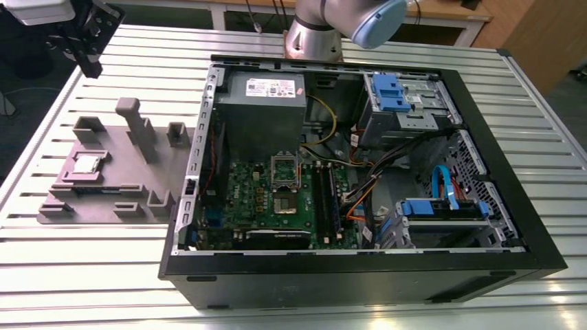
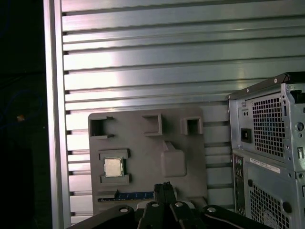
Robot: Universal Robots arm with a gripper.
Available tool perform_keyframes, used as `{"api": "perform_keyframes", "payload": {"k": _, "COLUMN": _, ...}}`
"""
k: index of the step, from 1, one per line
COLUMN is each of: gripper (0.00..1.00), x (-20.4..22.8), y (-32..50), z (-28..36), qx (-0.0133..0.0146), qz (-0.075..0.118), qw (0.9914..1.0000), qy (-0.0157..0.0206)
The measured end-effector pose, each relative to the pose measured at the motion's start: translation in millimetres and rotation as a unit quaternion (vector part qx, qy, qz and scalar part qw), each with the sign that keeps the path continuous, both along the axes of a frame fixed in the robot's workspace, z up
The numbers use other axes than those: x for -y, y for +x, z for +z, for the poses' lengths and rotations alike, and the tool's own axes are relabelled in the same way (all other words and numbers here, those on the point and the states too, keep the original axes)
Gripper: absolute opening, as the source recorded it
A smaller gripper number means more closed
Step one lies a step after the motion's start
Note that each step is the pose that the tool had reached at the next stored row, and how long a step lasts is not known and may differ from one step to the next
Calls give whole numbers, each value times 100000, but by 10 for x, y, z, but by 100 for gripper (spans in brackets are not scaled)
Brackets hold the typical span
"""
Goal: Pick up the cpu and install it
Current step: 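Reach for the cpu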
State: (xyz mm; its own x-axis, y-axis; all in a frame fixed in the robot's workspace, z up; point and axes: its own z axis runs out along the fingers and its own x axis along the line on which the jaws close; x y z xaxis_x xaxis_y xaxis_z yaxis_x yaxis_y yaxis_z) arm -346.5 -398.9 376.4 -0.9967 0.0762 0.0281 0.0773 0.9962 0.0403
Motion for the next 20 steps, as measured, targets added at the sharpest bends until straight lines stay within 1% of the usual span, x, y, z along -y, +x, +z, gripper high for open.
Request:
{"api": "perform_keyframes", "payload": {"k": 7, "gripper": 10, "x": 0, "y": -3, "z": -1, "qx": 4, "qz": -1, "qw": 100000, "qy": 2}}
{"api": "perform_keyframes", "payload": {"k": 11, "gripper": 10, "x": 0, "y": -40, "z": 0, "qx": 2, "qz": -2, "qw": 100000, "qy": 2}}
{"api": "perform_keyframes", "payload": {"k": 14, "gripper": 10, "x": 0, "y": -117, "z": 0, "qx": 0, "qz": 1, "qw": 100000, "qy": 0}}
{"api": "perform_keyframes", "payload": {"k": 20, "gripper": 10, "x": 0, "y": -372, "z": -3, "qx": 3, "qz": -3, "qw": 100000, "qy": 2}}
